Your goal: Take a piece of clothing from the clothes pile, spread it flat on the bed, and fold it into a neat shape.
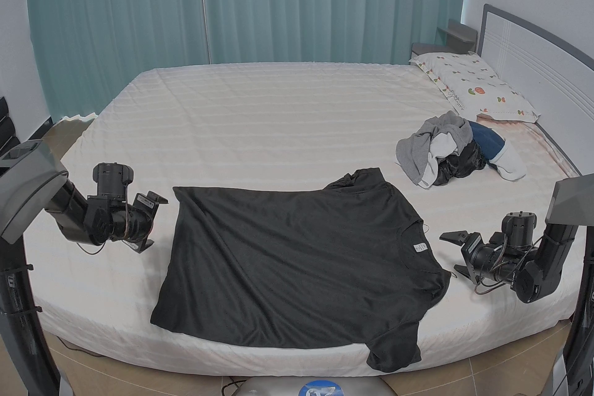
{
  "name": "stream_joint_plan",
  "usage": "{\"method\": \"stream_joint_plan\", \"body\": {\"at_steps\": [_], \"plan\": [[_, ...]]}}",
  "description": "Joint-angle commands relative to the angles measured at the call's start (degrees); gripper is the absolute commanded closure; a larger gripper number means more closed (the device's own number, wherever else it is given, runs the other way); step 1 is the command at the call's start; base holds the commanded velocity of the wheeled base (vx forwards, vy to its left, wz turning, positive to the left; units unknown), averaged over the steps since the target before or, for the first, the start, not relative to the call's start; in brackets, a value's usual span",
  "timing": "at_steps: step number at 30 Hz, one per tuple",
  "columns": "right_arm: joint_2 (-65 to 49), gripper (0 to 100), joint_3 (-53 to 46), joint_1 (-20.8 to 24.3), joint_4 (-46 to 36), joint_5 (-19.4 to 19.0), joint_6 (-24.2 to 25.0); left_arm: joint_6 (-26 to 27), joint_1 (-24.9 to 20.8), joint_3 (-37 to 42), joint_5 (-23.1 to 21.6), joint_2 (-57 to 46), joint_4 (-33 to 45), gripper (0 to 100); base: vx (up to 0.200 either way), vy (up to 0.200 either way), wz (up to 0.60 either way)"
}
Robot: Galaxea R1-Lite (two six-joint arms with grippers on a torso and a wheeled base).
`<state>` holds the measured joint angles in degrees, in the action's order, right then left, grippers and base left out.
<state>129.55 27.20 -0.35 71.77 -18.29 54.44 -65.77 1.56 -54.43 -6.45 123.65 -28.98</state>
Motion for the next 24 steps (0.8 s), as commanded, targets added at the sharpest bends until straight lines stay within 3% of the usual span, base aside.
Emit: {"method": "stream_joint_plan", "body": {"at_steps": [1,7,10,17,24], "plan": [[-3.16,0,-2.85,0.71,0.13,-1.58,-1.71,0.03,-2.35,12.33,-4.10,-9.30,-4.07,0,-0.200,0.000,0.00],[-1.58,0,-2.50,1.06,0.04,-1.67,-1.80,0.73,-3.49,17.17,-4.36,-7.28,-9.17,0,-0.200,0.000,0.00],[-1.05,0,-2.24,1.06,0.04,-1.67,-1.80,2.05,-3.49,19.01,-4.36,-7.02,-10.40,0,0.000,0.000,0.00],[-0.61,0,-2.41,1.94,0.04,-1.58,-1.88,12.24,-3.49,23.41,-4.19,-6.05,-10.93,0,0.000,0.000,0.00],[-0.70,0,-2.50,1.94,0.04,-1.58,-2.32,16.73,-3.49,26.66,-4.27,-5.70,-11.10,0,0.000,0.000,0.00]]}}
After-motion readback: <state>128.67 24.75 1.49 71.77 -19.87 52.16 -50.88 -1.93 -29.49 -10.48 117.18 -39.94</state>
